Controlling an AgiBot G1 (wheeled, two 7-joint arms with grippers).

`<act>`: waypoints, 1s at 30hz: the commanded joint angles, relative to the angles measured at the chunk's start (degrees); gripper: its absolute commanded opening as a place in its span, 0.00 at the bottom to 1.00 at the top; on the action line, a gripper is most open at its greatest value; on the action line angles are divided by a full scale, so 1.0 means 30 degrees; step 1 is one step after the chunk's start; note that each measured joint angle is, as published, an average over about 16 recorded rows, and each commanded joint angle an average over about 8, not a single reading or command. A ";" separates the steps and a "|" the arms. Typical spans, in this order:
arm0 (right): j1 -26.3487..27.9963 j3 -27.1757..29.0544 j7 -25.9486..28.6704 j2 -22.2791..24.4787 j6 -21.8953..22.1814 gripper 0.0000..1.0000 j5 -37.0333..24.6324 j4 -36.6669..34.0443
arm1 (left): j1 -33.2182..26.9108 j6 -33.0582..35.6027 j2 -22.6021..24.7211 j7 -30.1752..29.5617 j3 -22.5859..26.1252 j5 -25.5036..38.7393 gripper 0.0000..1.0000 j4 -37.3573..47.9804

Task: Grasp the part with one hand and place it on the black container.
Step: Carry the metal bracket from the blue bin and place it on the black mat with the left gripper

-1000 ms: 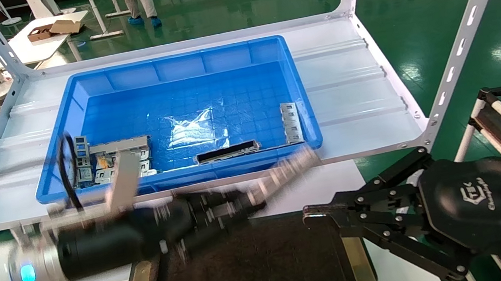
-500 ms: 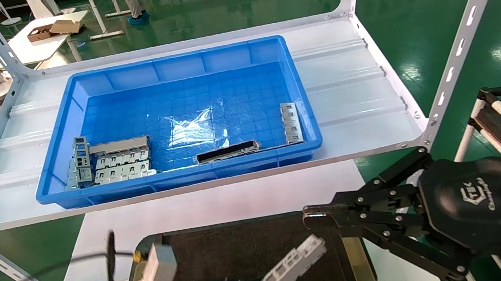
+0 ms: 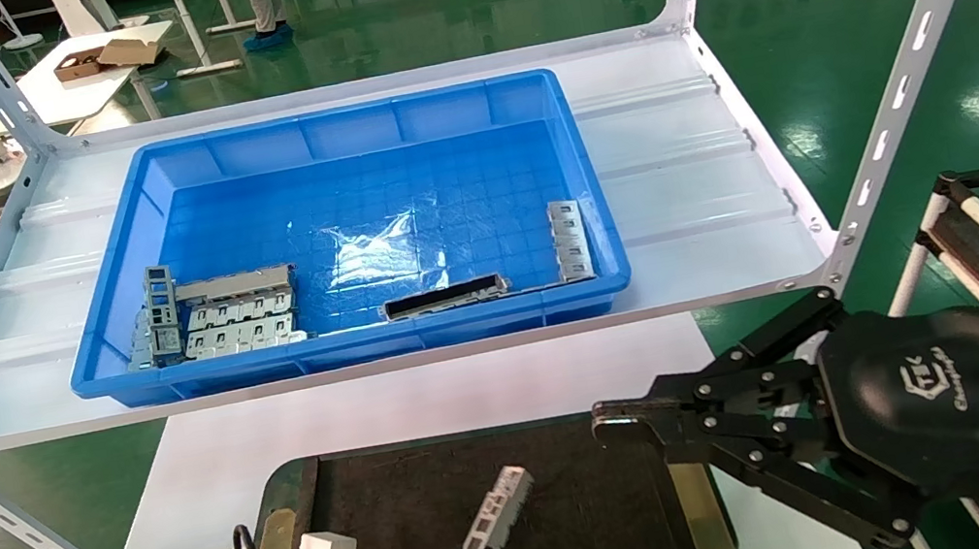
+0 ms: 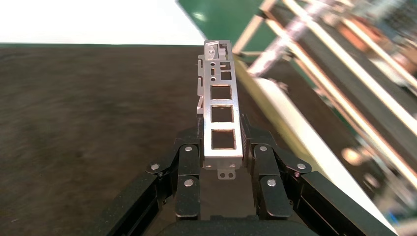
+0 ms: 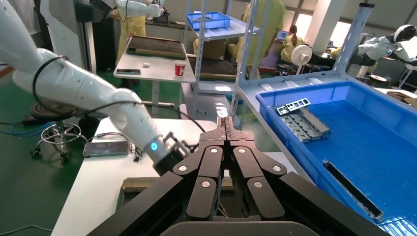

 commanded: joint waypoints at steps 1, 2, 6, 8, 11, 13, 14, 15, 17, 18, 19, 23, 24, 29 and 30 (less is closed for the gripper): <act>0.0000 -0.0002 -0.0001 0.0001 0.0001 0.00 0.0002 0.0000 | 0.0526 -0.2070 0.0563 -0.0517 0.0103 0.0504 0.00 -0.0445; 0.0001 -0.0003 -0.0002 0.0001 0.0001 0.00 0.0002 0.0000 | 0.0585 -0.2867 0.0843 -0.0852 0.0316 0.0792 0.00 -0.0487; 0.0002 -0.0008 -0.0004 0.0003 0.0003 0.00 0.0005 0.0000 | 0.0471 -0.5332 0.1775 -0.2162 0.1278 0.1797 0.00 -0.0389; 0.0002 -0.0010 -0.0005 0.0004 0.0004 0.00 0.0007 0.0000 | 0.0284 -0.6180 0.2109 -0.2753 0.1772 0.2192 0.00 -0.0254; 0.0003 -0.0014 -0.0007 0.0006 0.0006 0.00 0.0009 0.0000 | -0.0024 -0.7270 0.2565 -0.3524 0.2470 0.2676 0.00 -0.0008; 0.0003 -0.0016 -0.0008 0.0007 0.0007 0.00 0.0011 0.0000 | -0.0197 -0.7944 0.2878 -0.3956 0.2896 0.2925 0.00 0.0185; 0.0004 -0.0017 -0.0008 0.0007 0.0007 0.00 0.0012 0.0000 | -0.0273 -0.8282 0.3040 -0.4136 0.3107 0.3043 0.00 0.0295; 0.0004 -0.0018 -0.0009 0.0007 0.0008 0.00 0.0012 0.0000 | -0.0341 -0.8616 0.3208 -0.4299 0.3313 0.3151 0.00 0.0413; 0.0004 -0.0020 -0.0010 0.0008 0.0009 0.00 0.0014 0.0000 | -0.0450 -0.9245 0.3533 -0.4578 0.3695 0.3313 0.00 0.0654; 0.0005 -0.0021 -0.0011 0.0009 0.0009 0.00 0.0015 0.0000 | -0.0496 -0.9547 0.3689 -0.4698 0.3883 0.3377 0.00 0.0773; 0.0005 -0.0022 -0.0011 0.0009 0.0010 0.00 0.0015 0.0000 | -0.0530 -0.9827 0.3830 -0.4801 0.4056 0.3424 0.00 0.0882; 0.0006 -0.0027 -0.0013 0.0011 0.0012 0.00 0.0018 0.0000 | -0.0610 -1.0801 0.4246 -0.5128 0.4713 0.3473 0.00 0.1197; 0.0006 -0.0028 -0.0014 0.0012 0.0012 0.00 0.0019 0.0000 | -0.0623 -1.1010 0.4307 -0.5189 0.4864 0.3455 0.00 0.1245; 0.0007 -0.0034 -0.0017 0.0014 0.0015 0.00 0.0023 0.0000 | -0.0712 -1.1983 0.4504 -0.5389 0.5513 0.3189 0.00 0.1494; 0.0008 -0.0035 -0.0017 0.0014 0.0015 0.00 0.0024 0.0000 | -0.0743 -1.2172 0.4542 -0.5408 0.5634 0.3103 0.00 0.1568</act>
